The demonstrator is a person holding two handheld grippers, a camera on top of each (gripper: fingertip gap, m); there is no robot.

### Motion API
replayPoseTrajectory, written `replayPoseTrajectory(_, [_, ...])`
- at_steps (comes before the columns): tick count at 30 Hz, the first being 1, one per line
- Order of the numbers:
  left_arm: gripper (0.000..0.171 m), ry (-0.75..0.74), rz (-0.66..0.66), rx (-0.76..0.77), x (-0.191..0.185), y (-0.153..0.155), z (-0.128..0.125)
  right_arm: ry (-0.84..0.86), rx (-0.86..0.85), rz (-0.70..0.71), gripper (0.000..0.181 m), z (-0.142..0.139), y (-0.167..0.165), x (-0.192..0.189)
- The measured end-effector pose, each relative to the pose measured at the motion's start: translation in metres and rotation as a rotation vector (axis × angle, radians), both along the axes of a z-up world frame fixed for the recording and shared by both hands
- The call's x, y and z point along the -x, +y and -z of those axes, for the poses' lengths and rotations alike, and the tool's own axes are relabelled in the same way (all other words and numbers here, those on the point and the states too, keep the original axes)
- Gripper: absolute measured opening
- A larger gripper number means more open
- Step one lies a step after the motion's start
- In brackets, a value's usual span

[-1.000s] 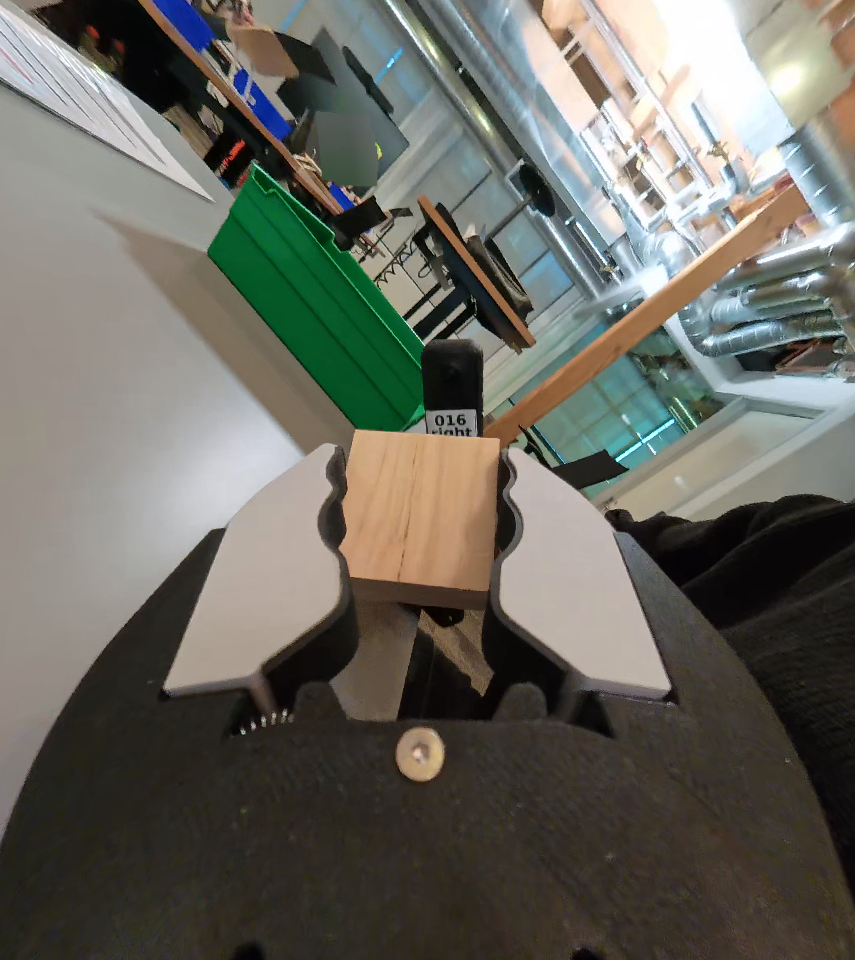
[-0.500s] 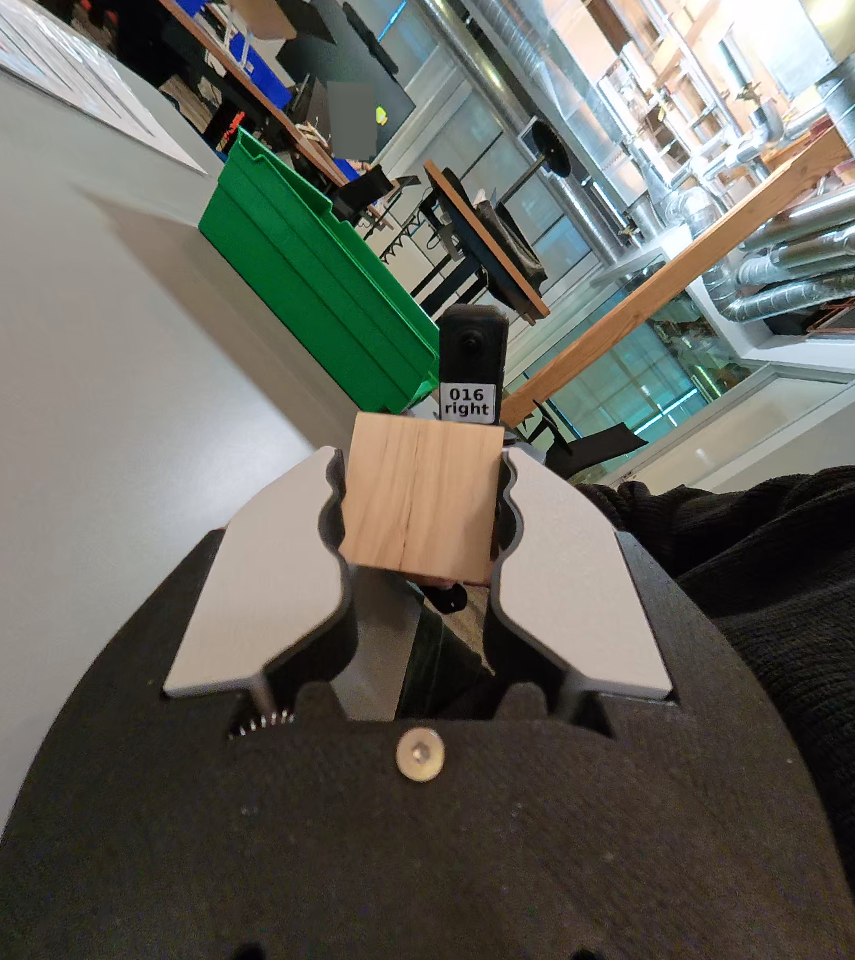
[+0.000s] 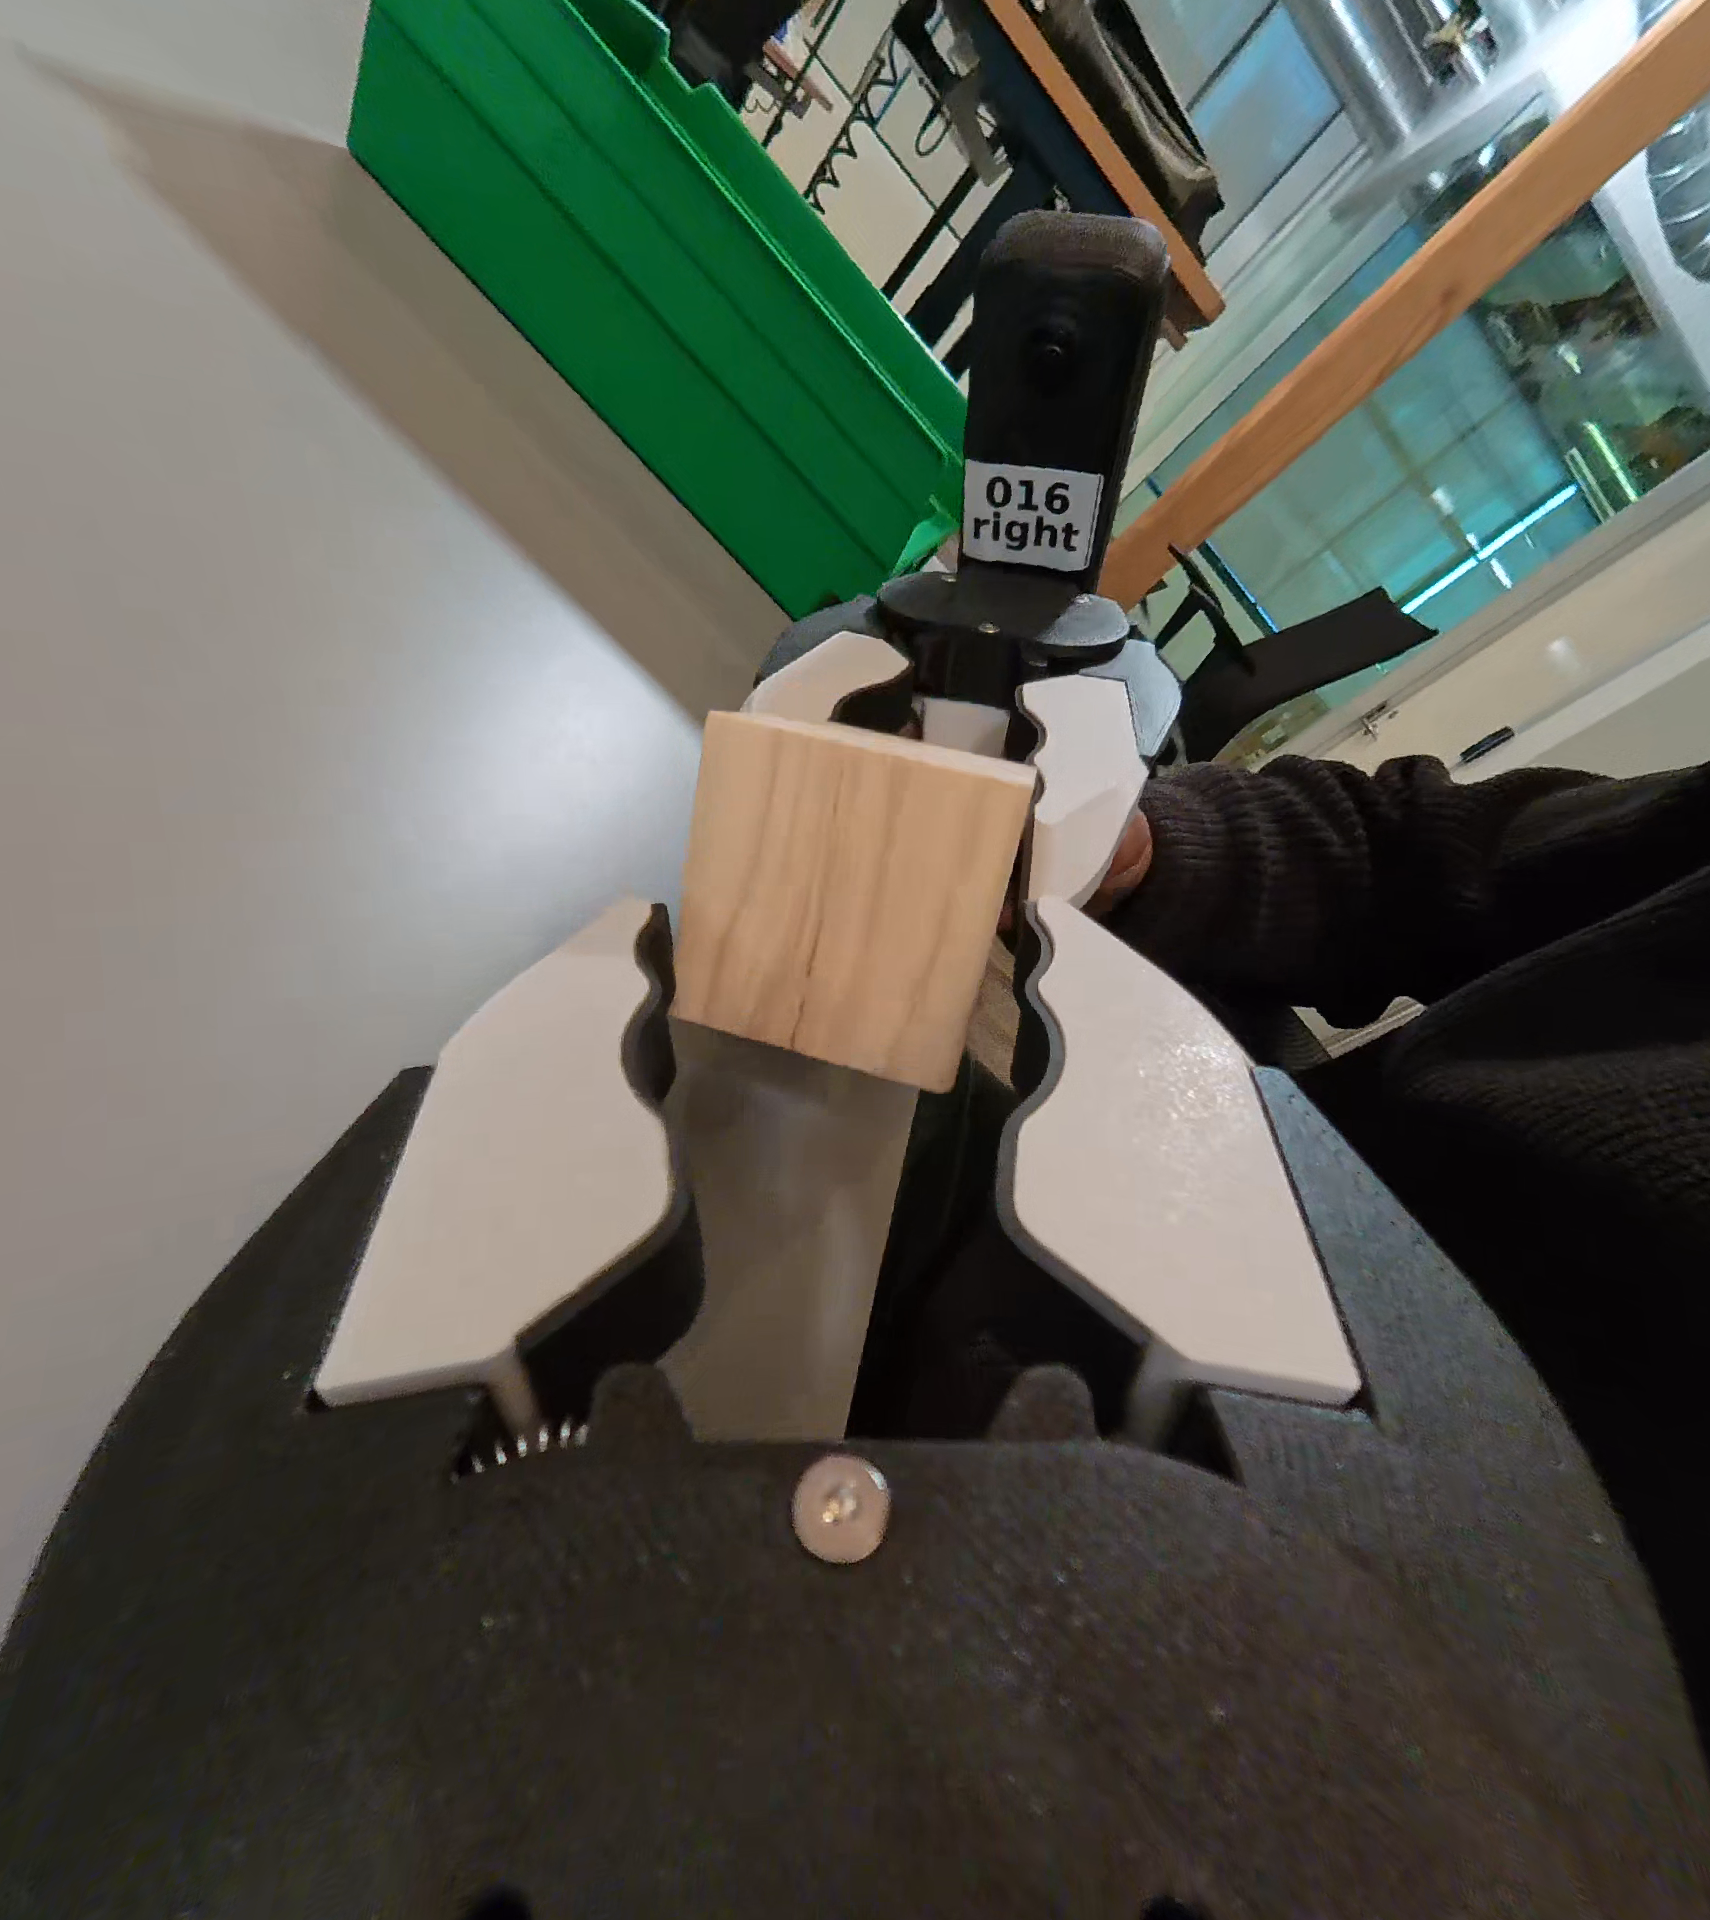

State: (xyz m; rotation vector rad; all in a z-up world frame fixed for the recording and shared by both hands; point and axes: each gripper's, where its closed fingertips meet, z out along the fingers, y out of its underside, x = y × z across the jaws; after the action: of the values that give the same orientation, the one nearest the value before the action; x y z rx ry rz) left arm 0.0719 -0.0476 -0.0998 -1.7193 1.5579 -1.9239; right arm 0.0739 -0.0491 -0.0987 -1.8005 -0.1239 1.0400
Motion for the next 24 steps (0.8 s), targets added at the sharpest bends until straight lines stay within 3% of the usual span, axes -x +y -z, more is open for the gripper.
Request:
replayPoseTrajectory(8, [0.06, 0.025, 0.157, -0.012, 0.012, -0.011, 0.004, -0.019, 0.007, -0.115, 0.06, 0.0, -0.011, 0.008])
replayPoseTrajectory(24, [0.059, -0.065, 0.017, 0.074, 0.002, 0.002, -0.016, 0.203, -0.051, 0.037, 0.071, -0.019, 0.002, -0.011])
